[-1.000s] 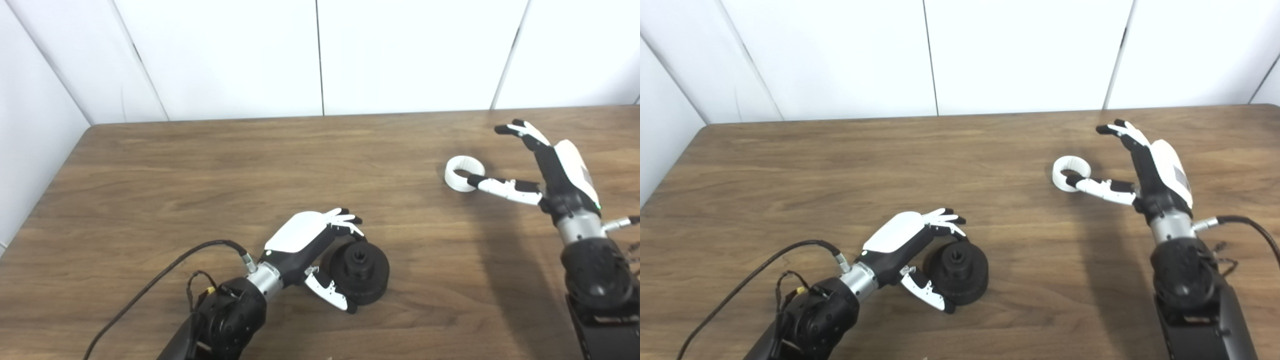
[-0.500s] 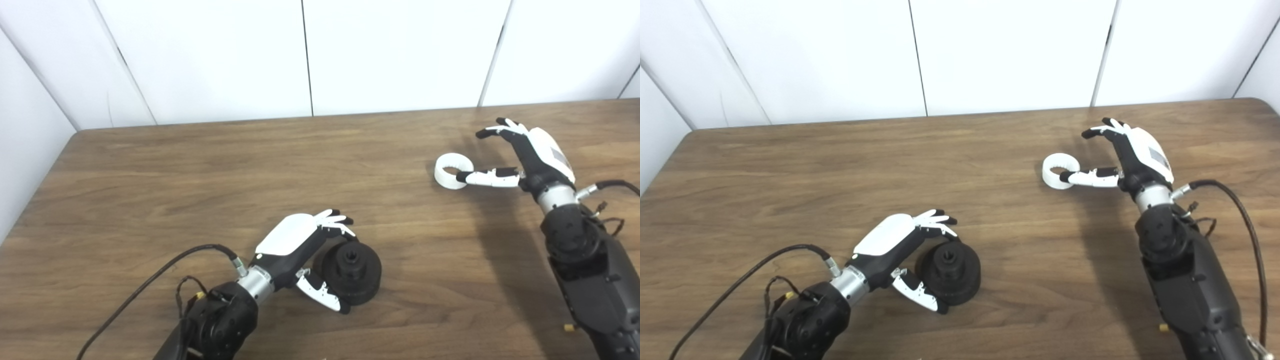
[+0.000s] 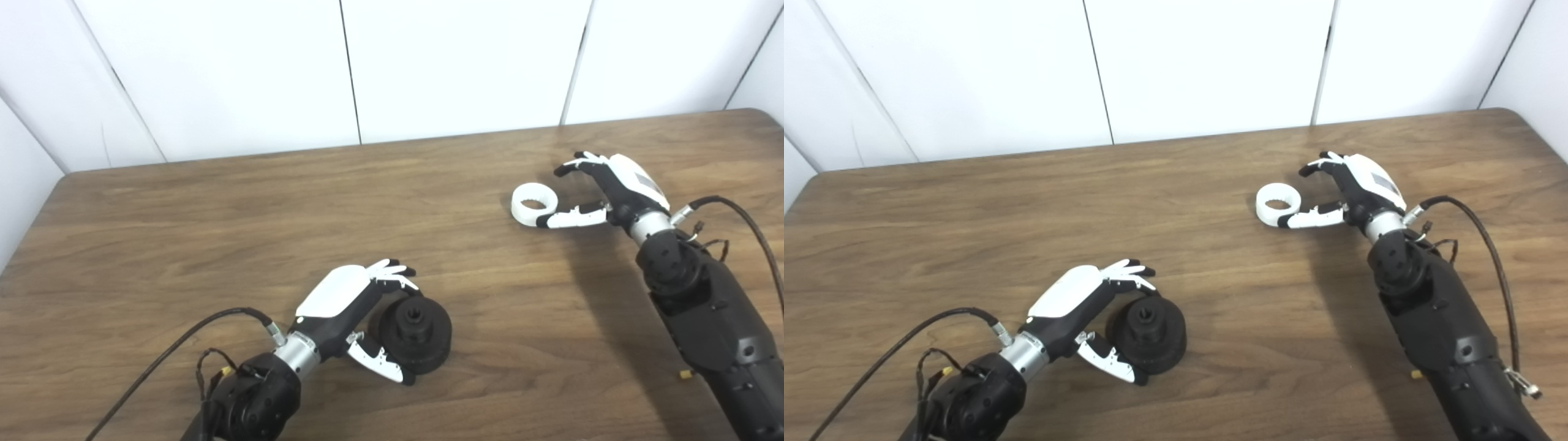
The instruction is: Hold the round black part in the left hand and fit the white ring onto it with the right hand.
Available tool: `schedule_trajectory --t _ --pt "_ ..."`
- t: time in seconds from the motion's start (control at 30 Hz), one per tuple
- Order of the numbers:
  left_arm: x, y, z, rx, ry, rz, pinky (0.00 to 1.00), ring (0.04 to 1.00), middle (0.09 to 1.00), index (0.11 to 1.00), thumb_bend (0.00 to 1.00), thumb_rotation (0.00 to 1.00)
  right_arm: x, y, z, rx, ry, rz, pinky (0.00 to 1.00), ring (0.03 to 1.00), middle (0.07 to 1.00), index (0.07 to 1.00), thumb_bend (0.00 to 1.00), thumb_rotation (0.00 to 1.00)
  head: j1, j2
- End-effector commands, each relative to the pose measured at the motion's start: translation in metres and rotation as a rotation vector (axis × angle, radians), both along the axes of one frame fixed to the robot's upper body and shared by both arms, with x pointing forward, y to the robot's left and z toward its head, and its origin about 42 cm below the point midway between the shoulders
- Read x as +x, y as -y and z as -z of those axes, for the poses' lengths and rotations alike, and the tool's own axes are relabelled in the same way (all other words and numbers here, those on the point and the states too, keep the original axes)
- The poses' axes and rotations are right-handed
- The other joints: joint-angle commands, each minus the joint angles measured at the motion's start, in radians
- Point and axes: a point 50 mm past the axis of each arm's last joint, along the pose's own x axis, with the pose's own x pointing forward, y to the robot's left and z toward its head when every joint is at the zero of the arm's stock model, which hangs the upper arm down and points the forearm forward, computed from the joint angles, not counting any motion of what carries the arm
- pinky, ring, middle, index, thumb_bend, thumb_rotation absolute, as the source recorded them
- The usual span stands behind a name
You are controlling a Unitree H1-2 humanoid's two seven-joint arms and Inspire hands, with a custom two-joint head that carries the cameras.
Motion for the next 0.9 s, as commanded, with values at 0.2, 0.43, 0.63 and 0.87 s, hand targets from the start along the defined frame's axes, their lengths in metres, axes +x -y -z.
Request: schedule_trajectory --t 0.2,0.43,0.63,0.87 --pt "-0.003 -0.005 0.015 0.071 -0.040 0.009 0.91 0.963 0.893 0.639 0.92 0.17 0.017 -0.004 -0.031 -0.053 0.064 -0.067 0.93 0.994 0.939 0.758 0.94 0.39 0.013 0.004" --pt "-0.003 -0.003 0.014 0.072 -0.039 0.012 0.91 0.964 0.894 0.643 0.92 0.18 0.019 -0.010 -0.029 -0.058 0.054 -0.089 0.92 0.993 0.940 0.751 0.95 0.40 0.027 0.007" --pt "-0.003 -0.002 0.016 0.068 -0.029 0.009 0.91 0.959 0.893 0.641 0.92 0.18 0.021 -0.016 -0.028 -0.071 0.045 -0.104 0.92 0.997 0.939 0.743 0.93 0.39 0.026 0.007" --pt "-0.003 -0.002 0.016 0.065 -0.034 0.013 0.90 0.961 0.893 0.640 0.92 0.18 0.023 -0.021 -0.025 -0.070 0.034 -0.113 0.92 0.995 0.936 0.726 0.91 0.38 0.031 0.007"
